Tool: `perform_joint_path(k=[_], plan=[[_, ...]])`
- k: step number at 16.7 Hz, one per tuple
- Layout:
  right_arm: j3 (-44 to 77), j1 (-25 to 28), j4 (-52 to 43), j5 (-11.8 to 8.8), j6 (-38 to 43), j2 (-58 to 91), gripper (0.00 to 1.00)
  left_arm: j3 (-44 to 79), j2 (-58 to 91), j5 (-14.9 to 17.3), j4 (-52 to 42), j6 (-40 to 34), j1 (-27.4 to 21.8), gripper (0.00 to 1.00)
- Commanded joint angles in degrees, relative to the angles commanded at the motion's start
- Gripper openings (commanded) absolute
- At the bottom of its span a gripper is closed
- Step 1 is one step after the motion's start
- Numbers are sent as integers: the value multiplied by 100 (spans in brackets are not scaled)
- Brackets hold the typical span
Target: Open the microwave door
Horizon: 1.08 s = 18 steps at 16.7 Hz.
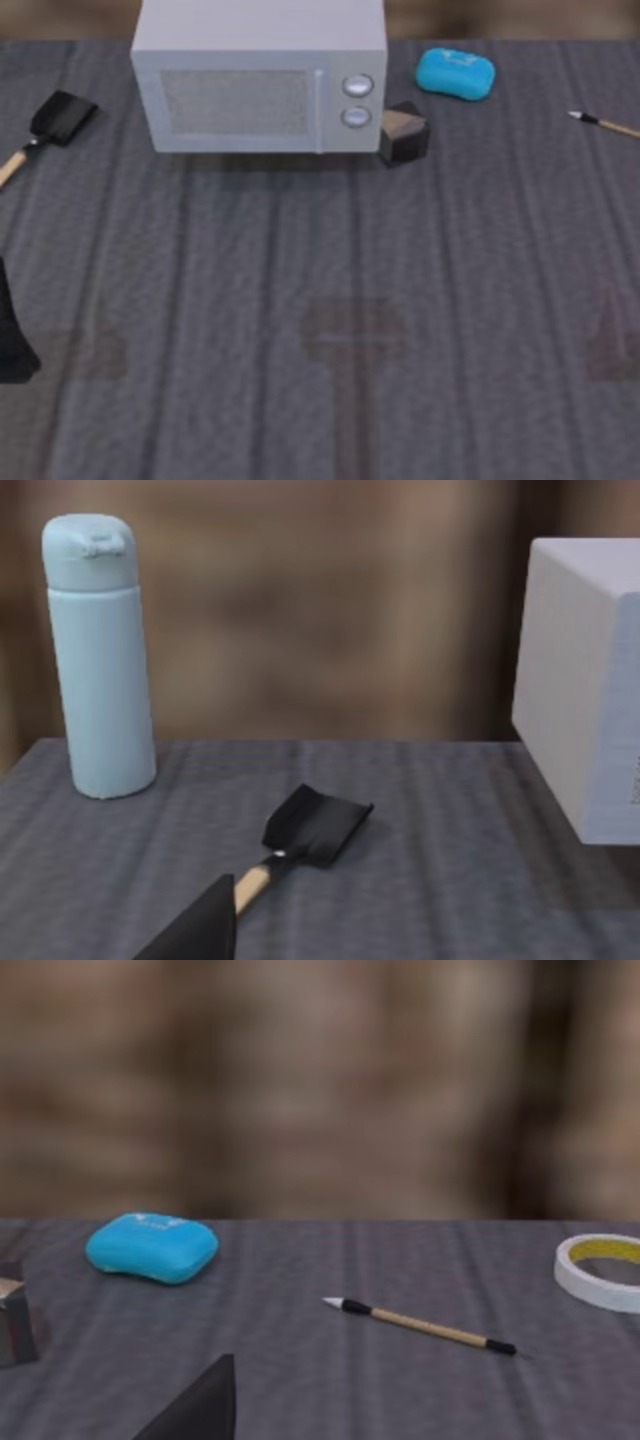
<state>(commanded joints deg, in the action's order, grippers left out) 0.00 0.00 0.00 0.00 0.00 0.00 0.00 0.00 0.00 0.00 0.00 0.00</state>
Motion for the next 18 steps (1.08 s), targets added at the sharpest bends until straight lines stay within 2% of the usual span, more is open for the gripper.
perform_joint_path(k=[4, 8, 12, 18], plan=[[0, 0, 0, 0, 0, 0, 100, 172, 170, -25, -104, -45, -58, 100], [0, 0, 0, 0, 0, 0, 100, 1223, 1194, -182, -716, -314, -387, 100], [0, 0, 0, 0, 0, 0, 100, 3078, 2947, -448, -1732, -789, -925, 100], [0, 0, 0, 0, 0, 0, 100, 6691, 6273, -925, -3581, -1718, -1928, 100]])
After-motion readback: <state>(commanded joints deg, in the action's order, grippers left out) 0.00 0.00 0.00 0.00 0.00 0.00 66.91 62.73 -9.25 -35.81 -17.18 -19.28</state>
